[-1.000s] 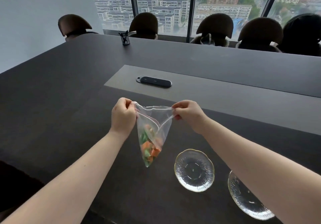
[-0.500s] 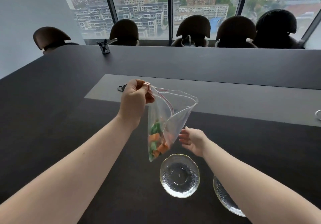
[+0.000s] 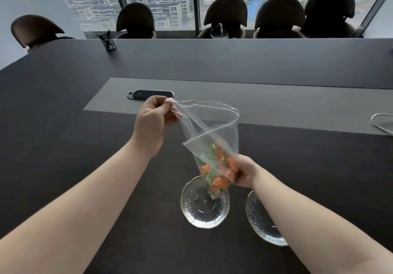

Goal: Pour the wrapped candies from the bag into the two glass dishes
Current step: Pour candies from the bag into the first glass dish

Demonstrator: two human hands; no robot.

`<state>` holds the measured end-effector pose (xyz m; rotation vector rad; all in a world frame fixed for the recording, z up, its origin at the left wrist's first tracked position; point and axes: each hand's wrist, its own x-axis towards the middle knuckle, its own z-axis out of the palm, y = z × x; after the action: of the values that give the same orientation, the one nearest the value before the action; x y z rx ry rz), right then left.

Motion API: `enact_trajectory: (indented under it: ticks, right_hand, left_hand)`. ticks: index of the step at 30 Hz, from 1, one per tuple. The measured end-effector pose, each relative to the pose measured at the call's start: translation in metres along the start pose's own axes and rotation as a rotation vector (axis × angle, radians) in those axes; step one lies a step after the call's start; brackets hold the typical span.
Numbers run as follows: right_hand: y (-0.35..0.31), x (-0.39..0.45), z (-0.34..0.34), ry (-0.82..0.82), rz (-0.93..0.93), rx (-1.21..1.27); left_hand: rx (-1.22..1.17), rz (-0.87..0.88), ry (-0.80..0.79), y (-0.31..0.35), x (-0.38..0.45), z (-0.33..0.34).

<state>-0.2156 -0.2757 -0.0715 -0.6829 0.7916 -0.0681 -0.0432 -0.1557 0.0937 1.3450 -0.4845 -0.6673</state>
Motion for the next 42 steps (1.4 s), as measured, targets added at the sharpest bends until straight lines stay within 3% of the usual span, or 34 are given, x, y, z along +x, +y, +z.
enact_trajectory:
  ticks: [9,16,22,27,31,42]
  right_hand:
    - [-0.004,0.017,-0.006,0.184,-0.045,0.013]
    - [-0.010,0.012,-0.025,0.207,-0.269,-0.099]
    - [-0.014,-0.002,-0.040,0.338,-0.294,-0.152]
    - [-0.013,-0.009,-0.045,0.423,-0.404,-0.191]
    - [-0.013,-0.010,-0.043,0.452,-0.471,-0.244]
    - [-0.007,-0.017,-0.025,0.454,-0.526,-0.405]
  left_hand:
    - [0.140,-0.057,0.023,-0.019,0.008,-0.007]
    - [0.521,-0.097,-0.040,-0.040,0.020,-0.026]
    - [0.811,-0.211,-0.080,-0.079,0.008,-0.048]
    - [0.849,-0.285,-0.040,-0.115,-0.005,-0.052]
    - [0.748,-0.373,-0.023,-0.132,-0.007,-0.045]
    - [0.816,-0.422,-0.153,-0.157,-0.022,-0.035]
